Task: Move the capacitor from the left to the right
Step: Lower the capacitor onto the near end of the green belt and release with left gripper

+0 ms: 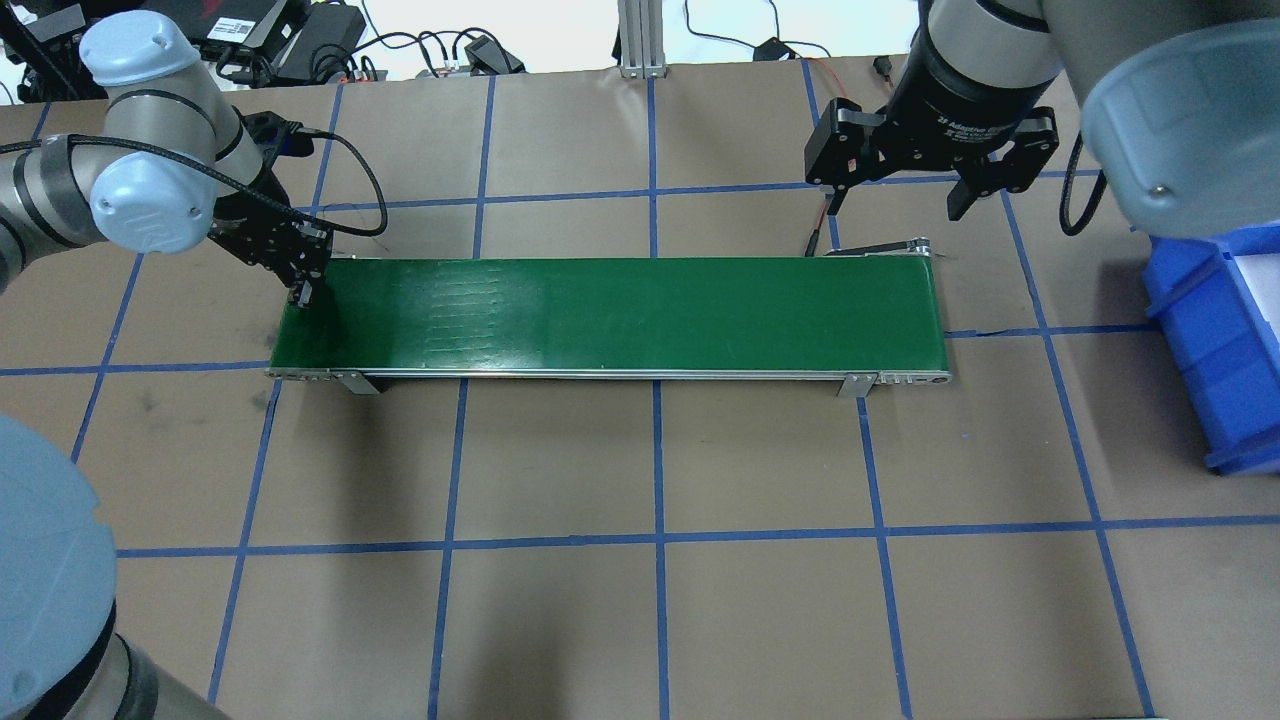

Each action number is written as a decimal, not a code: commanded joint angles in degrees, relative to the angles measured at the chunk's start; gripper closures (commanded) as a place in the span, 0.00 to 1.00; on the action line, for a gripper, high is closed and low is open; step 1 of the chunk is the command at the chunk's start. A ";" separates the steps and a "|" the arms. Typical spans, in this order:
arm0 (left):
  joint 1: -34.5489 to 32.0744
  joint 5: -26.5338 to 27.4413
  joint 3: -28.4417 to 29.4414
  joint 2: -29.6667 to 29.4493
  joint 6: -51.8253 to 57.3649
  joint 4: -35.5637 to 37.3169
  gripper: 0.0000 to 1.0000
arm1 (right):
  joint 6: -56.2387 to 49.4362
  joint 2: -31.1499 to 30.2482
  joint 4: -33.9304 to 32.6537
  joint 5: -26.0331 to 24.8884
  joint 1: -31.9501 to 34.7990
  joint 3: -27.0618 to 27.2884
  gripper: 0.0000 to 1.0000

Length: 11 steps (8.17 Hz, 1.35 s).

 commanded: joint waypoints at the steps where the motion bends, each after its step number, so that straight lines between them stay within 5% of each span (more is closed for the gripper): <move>1: 0.31 0.02 -0.05 0.01 -5.98 -6.69 1.00 | 0.00 0.00 0.00 0.00 -0.06 0.00 0.00; 2: 0.31 -0.07 0.04 -0.08 -6.42 -6.60 1.00 | 0.00 0.00 0.00 0.00 -0.06 0.00 0.00; 3: 0.31 -0.33 0.04 0.27 -5.55 -7.21 0.08 | 0.00 0.09 0.00 0.00 0.02 0.00 0.00; 4: -1.35 -0.25 0.65 1.06 -6.24 -9.13 0.00 | 0.00 0.09 0.00 0.00 0.02 0.00 0.00; 7: -5.84 -0.51 0.83 9.64 -8.61 -9.59 0.00 | -0.09 0.00 -0.71 0.00 -0.33 0.00 0.00; 9: -6.37 -8.37 0.57 17.11 -11.15 -10.55 0.00 | 0.17 0.61 -0.36 -0.09 -0.33 0.17 0.00; 11: -6.63 -9.12 0.57 21.97 -11.52 -12.14 0.00 | 0.09 5.43 -0.79 -0.88 -0.33 2.19 0.00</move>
